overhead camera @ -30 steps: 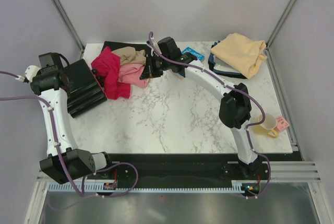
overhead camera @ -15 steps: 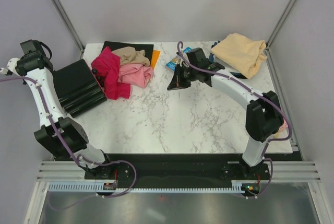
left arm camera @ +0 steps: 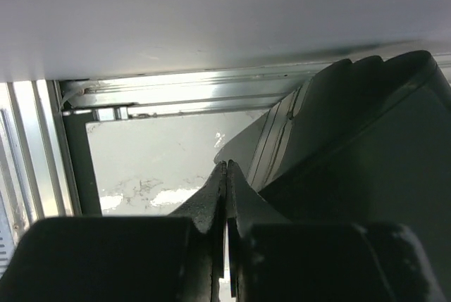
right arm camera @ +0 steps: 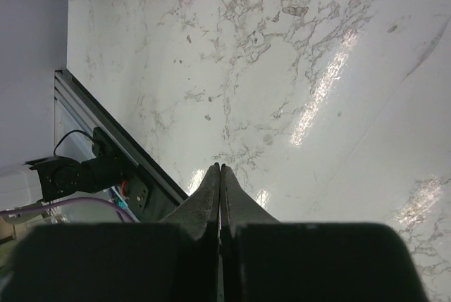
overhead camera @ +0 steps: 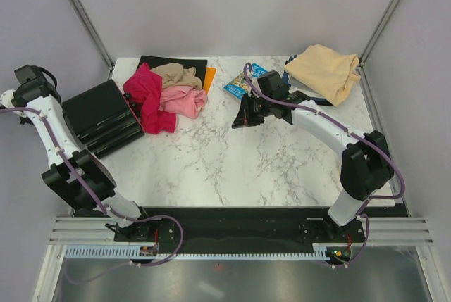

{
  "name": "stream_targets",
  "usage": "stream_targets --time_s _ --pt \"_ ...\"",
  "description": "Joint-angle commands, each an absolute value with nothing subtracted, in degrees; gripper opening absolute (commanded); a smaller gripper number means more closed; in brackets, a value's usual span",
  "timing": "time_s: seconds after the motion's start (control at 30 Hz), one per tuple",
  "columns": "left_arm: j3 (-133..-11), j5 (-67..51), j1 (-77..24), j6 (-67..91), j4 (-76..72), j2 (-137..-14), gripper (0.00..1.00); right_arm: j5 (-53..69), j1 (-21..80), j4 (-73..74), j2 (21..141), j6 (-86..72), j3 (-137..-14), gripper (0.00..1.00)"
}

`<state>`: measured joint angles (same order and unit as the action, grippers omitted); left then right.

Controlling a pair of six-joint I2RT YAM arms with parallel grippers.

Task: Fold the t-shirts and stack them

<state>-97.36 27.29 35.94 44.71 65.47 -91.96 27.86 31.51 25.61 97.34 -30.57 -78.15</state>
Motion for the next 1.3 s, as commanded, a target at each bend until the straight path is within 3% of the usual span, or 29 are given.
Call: stream_targets --time_s 0.0,0.4,0.97,1.27 --pt "-96.0 26.2 38.8 40.0 58.4 -93.6 0.02 26.1 31.6 26.5 93.5 -28.7 -77.8 0.0" --pt "-88.0 19.0 39.0 35.8 47.4 -94.8 0.02 26.2 31.6 27.0 94.5 -29.4 -78.0 0.0" --pt "-90.7 14.6 36.2 33.1 40.7 -102.6 0.02 24.8 31.6 29.7 93.8 -28.0 -77.0 0.0" --pt "-81.6 20.1 25.0 32.4 40.2 -101.0 0.02 24.0 31.6 29.6 95.4 -28.7 -78.7 0.0"
